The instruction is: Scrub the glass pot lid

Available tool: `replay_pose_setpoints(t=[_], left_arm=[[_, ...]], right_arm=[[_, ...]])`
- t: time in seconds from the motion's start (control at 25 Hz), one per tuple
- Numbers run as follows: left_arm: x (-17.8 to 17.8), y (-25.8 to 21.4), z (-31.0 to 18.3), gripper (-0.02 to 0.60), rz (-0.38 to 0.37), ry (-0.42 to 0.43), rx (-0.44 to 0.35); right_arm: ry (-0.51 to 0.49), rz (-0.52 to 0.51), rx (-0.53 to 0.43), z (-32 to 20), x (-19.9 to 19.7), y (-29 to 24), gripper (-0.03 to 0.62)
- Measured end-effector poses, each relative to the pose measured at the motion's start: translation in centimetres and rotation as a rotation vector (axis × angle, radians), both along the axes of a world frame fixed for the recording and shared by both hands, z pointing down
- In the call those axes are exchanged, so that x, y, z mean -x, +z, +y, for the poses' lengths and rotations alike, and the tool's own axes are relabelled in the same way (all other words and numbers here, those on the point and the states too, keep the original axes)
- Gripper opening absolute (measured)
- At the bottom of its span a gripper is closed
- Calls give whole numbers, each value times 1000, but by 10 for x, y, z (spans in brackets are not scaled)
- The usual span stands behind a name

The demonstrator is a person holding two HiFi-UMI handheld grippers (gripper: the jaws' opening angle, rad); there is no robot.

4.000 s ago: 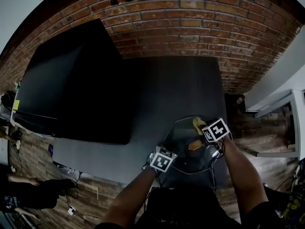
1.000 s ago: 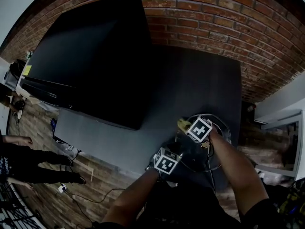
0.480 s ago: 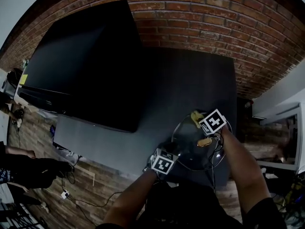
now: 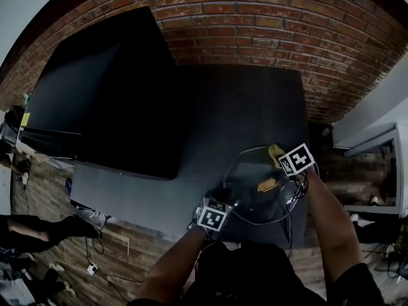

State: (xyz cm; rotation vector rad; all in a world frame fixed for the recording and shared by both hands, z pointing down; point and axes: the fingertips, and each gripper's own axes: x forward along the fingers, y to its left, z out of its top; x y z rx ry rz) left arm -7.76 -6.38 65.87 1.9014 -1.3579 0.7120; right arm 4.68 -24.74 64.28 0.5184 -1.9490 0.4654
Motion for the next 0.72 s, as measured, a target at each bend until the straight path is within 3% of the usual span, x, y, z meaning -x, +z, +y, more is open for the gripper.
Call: replay_pose_setpoints(t=[0.36,0.52,0.72], left_arm=[[0,2,2,34,-15,7,19],[-6,0,3,34,23,18,29],[2,0,1,34,-28,36,11]], right_arm=[[116,3,-4,4,-51,3,51],[150,9,-7,10,-66,4,49],[198,8,-14,19,-81,5,49]])
